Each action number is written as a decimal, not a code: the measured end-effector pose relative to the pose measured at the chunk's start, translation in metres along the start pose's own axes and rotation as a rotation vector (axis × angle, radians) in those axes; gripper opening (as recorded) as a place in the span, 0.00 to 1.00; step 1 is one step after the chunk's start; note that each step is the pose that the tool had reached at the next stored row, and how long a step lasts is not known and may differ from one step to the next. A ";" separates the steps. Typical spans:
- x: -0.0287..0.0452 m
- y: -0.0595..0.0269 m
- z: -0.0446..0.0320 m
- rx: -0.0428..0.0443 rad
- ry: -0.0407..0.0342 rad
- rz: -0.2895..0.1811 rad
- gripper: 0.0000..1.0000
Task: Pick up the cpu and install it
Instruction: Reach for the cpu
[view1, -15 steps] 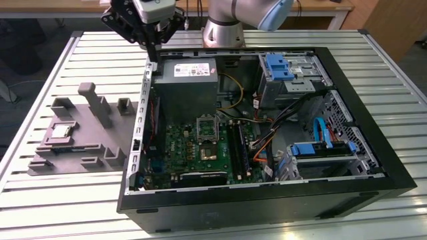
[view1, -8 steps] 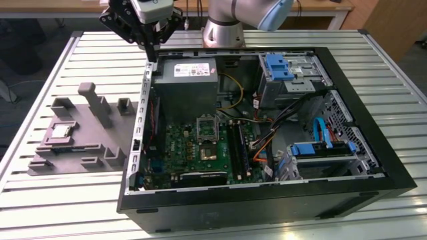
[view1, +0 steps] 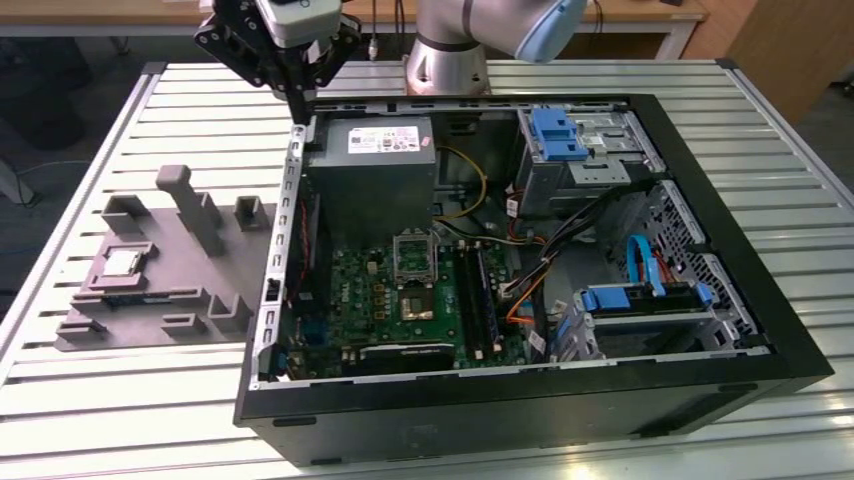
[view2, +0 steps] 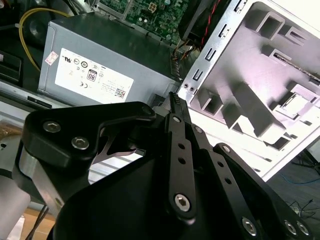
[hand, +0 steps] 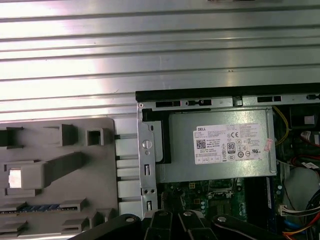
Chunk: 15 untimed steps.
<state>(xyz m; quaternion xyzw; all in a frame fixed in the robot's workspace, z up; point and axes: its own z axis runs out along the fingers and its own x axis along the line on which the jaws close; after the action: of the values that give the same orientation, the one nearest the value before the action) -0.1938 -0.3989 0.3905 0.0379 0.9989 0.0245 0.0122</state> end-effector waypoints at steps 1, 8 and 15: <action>0.0003 0.0000 0.0000 0.0000 0.0000 0.000 0.11; 0.0030 -0.0002 0.0001 0.0000 0.0000 0.000 0.11; 0.0055 -0.0004 0.0003 0.0000 0.0001 0.000 0.11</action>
<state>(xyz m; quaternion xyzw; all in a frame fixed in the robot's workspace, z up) -0.1993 -0.3989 0.3901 0.0379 0.9989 0.0245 0.0121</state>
